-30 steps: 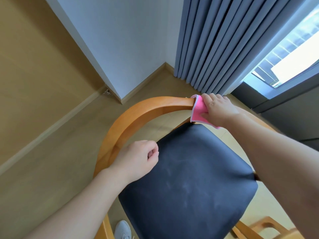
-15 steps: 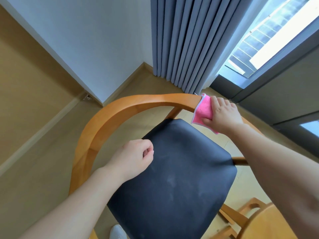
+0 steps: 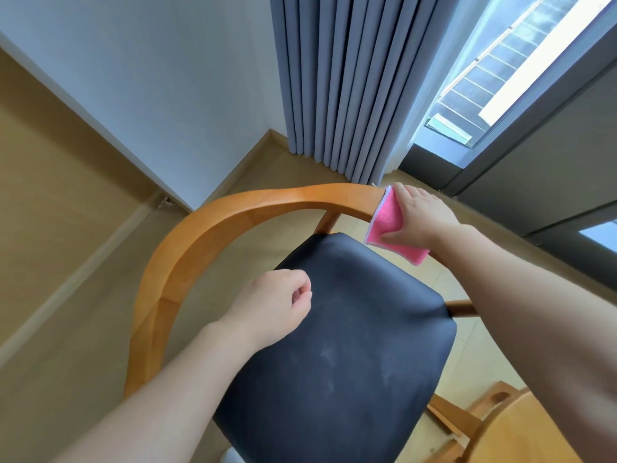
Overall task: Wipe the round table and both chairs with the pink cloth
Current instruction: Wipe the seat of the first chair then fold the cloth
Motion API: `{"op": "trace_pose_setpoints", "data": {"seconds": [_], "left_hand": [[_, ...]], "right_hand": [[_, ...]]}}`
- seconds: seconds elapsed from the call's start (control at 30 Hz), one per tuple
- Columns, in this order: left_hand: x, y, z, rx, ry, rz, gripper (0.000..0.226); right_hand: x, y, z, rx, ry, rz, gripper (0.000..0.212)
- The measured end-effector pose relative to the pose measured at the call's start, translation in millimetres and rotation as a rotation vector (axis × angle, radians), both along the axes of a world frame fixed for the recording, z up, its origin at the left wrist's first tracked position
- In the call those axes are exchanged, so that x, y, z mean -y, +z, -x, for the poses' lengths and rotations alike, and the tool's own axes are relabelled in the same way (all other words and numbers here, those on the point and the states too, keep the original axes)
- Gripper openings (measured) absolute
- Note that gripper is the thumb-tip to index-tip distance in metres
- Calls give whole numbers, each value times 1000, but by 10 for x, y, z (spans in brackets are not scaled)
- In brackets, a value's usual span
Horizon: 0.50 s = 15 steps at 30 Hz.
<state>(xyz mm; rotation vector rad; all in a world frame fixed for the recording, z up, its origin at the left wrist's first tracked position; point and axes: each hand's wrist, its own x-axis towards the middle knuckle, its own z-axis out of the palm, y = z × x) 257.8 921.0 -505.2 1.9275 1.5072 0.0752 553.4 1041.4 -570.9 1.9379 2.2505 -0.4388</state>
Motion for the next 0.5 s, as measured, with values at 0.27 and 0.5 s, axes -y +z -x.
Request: {"op": "trace_pose_setpoints", "data": {"seconds": [0.27, 0.5], "left_hand": [[20, 49, -109, -11, -26, -26, 15], [114, 38, -289, -4, -75, -27, 15]], "right_hand": [[186, -160, -142, 60, -55, -156, 85], [526, -116, -447, 93, -143, -136, 90]]}}
